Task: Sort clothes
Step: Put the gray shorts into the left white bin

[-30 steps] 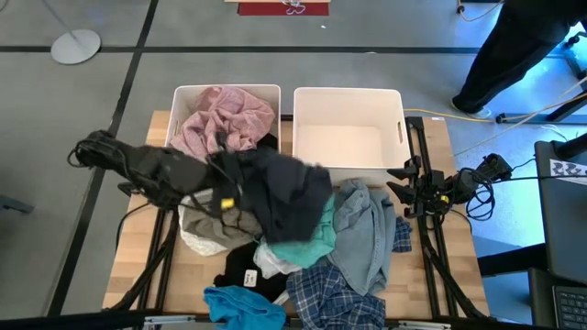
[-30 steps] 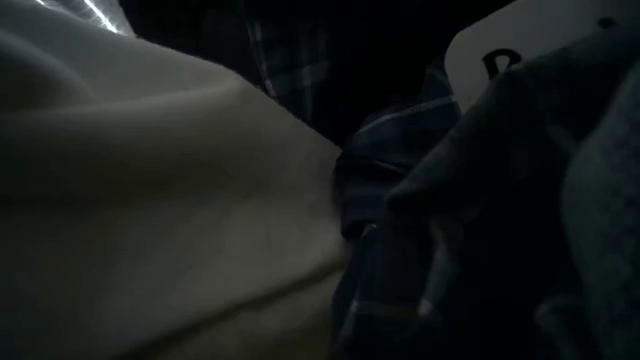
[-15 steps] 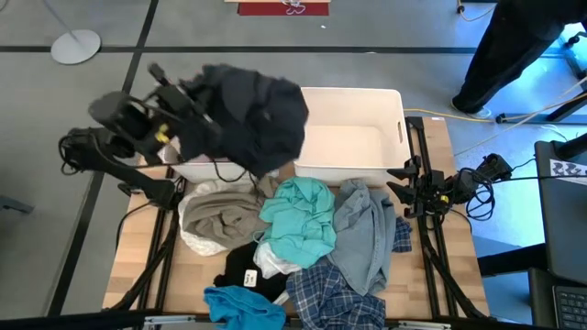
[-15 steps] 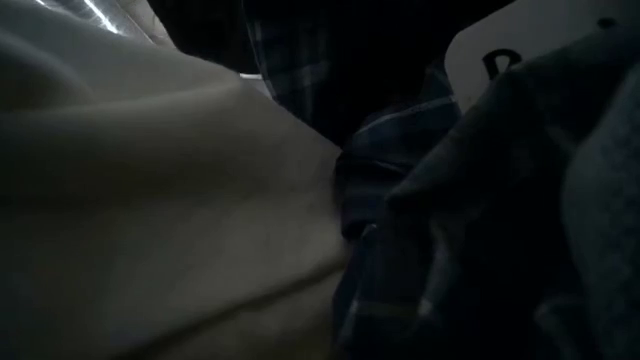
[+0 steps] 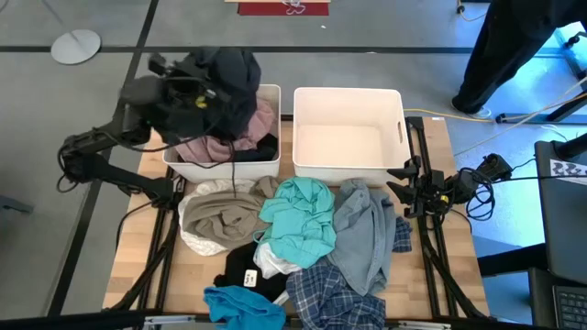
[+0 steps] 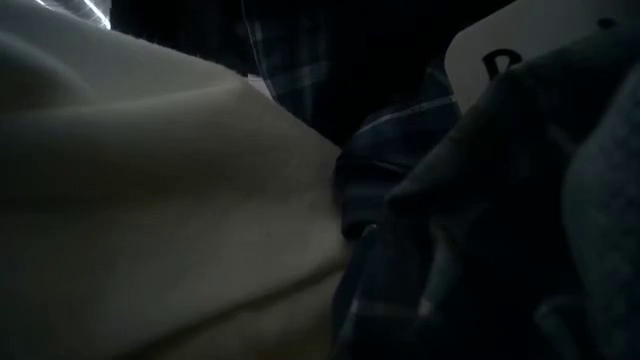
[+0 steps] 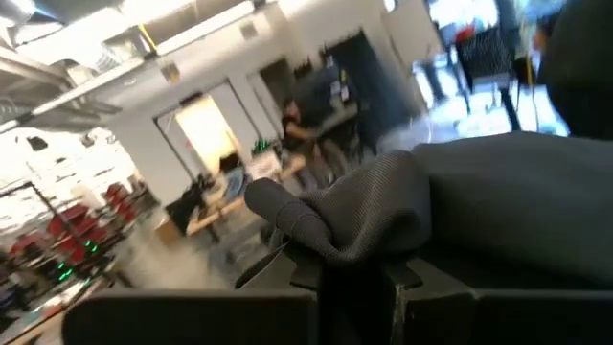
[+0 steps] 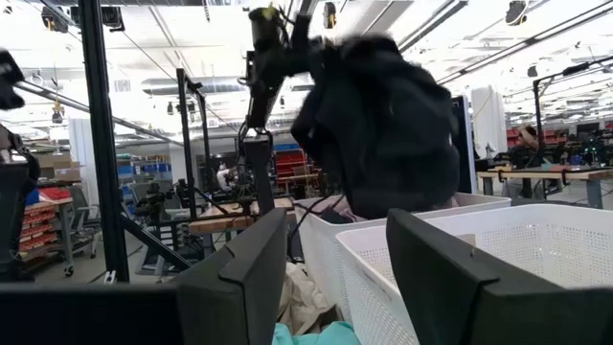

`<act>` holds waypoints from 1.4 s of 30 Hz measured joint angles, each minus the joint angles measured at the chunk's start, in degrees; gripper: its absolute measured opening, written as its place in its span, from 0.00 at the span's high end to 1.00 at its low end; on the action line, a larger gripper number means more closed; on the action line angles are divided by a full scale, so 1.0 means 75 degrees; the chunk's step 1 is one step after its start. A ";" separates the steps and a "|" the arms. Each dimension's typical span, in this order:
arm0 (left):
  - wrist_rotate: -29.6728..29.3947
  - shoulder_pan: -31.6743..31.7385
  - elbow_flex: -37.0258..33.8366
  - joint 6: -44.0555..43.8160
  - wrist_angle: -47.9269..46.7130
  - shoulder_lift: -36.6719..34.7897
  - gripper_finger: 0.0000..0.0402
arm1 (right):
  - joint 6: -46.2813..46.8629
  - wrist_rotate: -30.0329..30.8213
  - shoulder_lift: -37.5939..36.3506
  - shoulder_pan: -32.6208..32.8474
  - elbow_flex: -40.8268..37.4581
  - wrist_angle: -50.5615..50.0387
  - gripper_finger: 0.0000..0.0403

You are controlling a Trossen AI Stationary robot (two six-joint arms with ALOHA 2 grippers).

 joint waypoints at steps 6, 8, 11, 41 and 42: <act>0.1305 0.0895 -0.0775 -0.2573 -0.2488 0.0003 0.95 | 0.0001 -0.0025 0.0000 0.0000 0.0000 0.0000 0.55; 0.2033 0.1174 -0.1188 -0.3476 -0.3012 0.0003 0.94 | 0.0003 -0.0029 0.0001 0.0000 0.0000 0.0000 0.55; 0.3333 0.1441 -0.2113 -0.4554 -0.3292 0.0003 0.94 | 0.0003 -0.0026 0.0000 -0.0001 0.0000 0.0000 0.55; 0.5081 0.1897 -0.5778 -0.5810 -0.0434 0.0172 0.84 | -0.0020 0.0105 0.0000 0.0000 0.0000 -0.0009 0.55; 0.5214 0.1914 -0.5778 -0.5756 -0.0448 0.0172 0.81 | -0.0037 0.0108 0.0001 0.0000 0.0000 -0.0011 0.55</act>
